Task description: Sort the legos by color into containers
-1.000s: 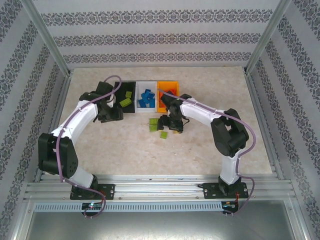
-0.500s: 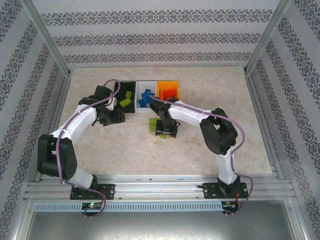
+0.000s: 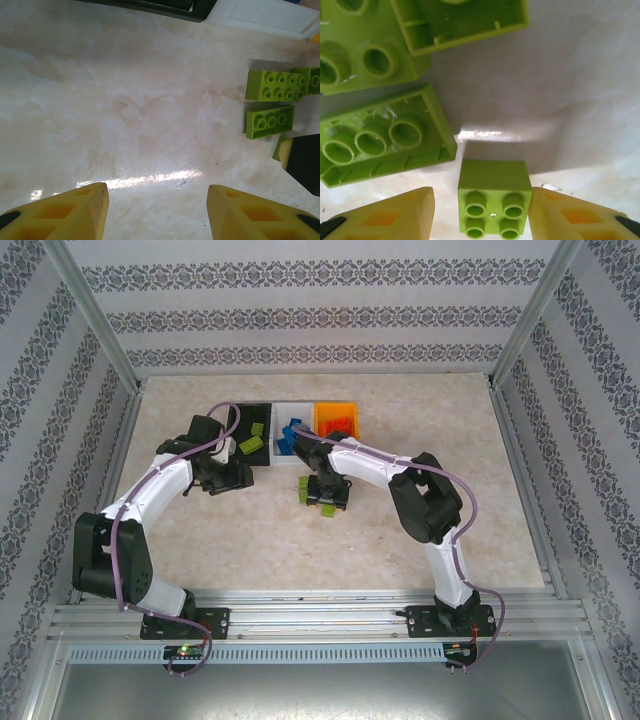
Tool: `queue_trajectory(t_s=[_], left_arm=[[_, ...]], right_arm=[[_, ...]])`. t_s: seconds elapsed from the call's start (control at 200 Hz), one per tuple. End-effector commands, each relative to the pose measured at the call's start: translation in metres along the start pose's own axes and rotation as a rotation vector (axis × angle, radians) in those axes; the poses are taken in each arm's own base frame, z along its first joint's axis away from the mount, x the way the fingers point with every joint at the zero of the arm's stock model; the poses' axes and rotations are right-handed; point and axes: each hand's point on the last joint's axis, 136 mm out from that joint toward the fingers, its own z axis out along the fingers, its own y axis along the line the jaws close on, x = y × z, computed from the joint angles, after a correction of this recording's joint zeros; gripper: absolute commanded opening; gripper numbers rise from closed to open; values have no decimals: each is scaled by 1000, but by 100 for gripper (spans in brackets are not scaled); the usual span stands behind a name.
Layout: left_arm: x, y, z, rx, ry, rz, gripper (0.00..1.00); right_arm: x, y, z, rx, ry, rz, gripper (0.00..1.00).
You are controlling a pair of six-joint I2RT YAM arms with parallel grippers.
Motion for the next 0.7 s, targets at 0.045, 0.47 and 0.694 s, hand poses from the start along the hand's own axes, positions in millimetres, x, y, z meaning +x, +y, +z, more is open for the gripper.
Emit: queue_trajectory(t_s=[0.045,0.47,0.694], left_arm=[[-7,-1,-6,15,-37,9,55],[-9,-9,-7,51,-35,0,55],[-10,15,-15,-96,-53,-20,61]], right_arm=[[2,-6,8,36,20,6,52],[5,-21,-10,36,-21,20,31],[-16,12,-61,-143,-105,7,31]])
